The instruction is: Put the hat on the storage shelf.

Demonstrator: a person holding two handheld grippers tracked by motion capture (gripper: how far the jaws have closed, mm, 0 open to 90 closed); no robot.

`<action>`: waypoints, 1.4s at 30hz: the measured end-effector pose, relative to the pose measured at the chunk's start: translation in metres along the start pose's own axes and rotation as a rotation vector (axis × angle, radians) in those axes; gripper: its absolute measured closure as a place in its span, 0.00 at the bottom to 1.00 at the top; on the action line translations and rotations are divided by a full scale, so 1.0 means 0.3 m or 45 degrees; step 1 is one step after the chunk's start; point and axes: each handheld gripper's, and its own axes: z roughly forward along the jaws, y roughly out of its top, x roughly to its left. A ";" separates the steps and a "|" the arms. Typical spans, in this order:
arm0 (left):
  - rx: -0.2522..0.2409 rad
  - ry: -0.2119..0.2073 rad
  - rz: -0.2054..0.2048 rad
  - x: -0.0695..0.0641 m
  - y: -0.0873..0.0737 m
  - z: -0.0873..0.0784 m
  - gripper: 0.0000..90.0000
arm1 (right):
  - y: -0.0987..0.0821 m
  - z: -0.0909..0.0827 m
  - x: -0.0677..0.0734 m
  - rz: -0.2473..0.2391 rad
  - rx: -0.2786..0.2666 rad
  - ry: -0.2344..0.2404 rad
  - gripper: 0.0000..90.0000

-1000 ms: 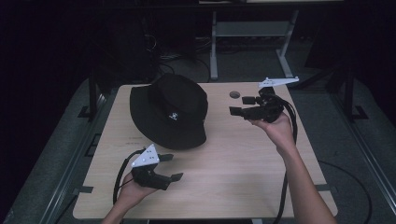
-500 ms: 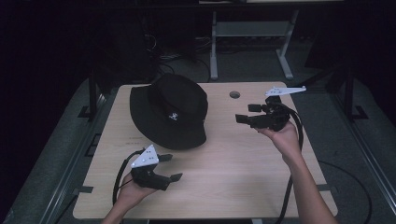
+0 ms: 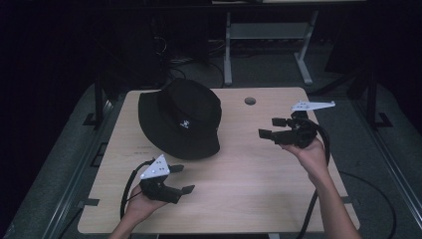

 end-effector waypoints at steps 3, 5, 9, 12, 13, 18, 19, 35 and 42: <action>0.002 0.000 0.002 0.000 0.000 0.001 0.24 | -0.019 -0.012 -0.009 0.011 -0.002 -0.007 0.19; 0.003 0.000 0.002 0.000 0.000 0.002 0.24 | -0.030 -0.020 -0.013 0.017 -0.003 -0.009 0.19; 0.003 0.003 0.002 0.000 0.000 0.002 0.23 | -0.052 -0.033 -0.020 0.027 0.001 -0.014 0.19; 0.000 0.003 -0.006 0.000 -0.001 0.000 0.23 | -0.069 -0.042 -0.023 0.030 -0.001 -0.019 0.19; -0.004 0.005 -0.006 -0.001 -0.001 0.000 0.23 | -0.078 -0.048 -0.025 0.034 -0.003 -0.025 0.19; 0.000 0.004 -0.001 -0.003 -0.002 0.002 0.23 | -0.116 -0.071 -0.031 0.055 -0.004 -0.037 0.19; 0.002 0.005 0.001 -0.003 -0.002 0.001 0.23 | -0.123 -0.076 -0.033 0.054 -0.006 -0.038 0.19; 0.009 0.008 -0.003 -0.005 -0.003 0.001 0.23 | -0.239 -0.135 -0.042 0.093 -0.008 -0.073 0.19; 0.011 0.008 -0.003 -0.007 -0.004 0.003 0.23 | -0.288 -0.155 -0.047 0.111 -0.017 -0.082 0.19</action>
